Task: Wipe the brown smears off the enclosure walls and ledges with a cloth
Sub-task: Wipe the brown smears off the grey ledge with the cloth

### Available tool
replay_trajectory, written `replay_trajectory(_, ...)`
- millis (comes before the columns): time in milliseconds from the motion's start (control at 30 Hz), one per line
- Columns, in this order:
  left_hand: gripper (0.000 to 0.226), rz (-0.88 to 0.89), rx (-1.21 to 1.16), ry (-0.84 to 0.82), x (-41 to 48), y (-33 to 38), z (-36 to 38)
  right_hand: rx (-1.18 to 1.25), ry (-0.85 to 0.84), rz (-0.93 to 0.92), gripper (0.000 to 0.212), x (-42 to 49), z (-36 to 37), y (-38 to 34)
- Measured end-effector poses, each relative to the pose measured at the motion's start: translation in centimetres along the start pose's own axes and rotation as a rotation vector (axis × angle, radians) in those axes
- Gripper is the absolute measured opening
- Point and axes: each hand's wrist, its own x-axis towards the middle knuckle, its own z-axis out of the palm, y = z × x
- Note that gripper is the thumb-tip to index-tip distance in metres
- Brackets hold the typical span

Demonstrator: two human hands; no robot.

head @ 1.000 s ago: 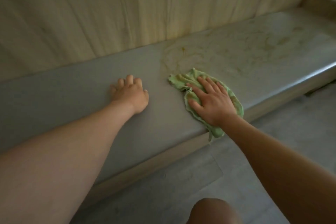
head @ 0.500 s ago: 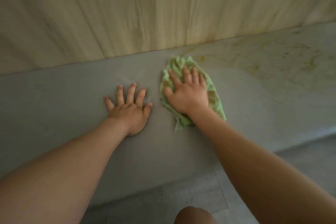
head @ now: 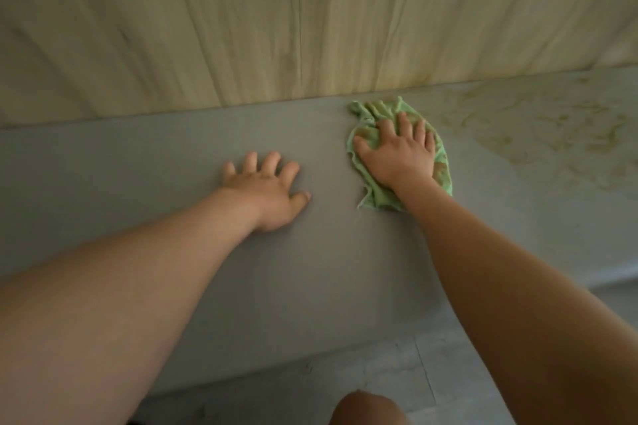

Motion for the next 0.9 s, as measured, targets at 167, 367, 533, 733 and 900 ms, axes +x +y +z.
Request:
replay_trajectory(167,0.070,-0.028,-0.060,0.044,2.7,-2.6,-0.4,0.080,0.092,0.081,0.074,3.0,-0.8,3.8)
replay_trajectory(367,0.071,-0.035,-0.120,0.162,3.5,-3.1,2.7,0.042,0.083,0.238,0.071,12.0,-1.9,6.5)
replay_trajectory(533,0.072,-0.017,-0.106,0.224,3.8,-3.1,3.7,0.069,0.189,0.295,0.065,15.3,-2.0,6.0)
replay_trajectory(733,0.071,-0.012,-0.105,0.254,3.9,-3.1,3.9,0.027,0.162,0.144,0.054,13.6,-1.4,1.2)
replay_trajectory(900,0.070,-0.023,-0.098,0.257,3.5,-3.0,3.5,-0.062,0.044,-0.222,0.053,10.2,0.2,-4.9)
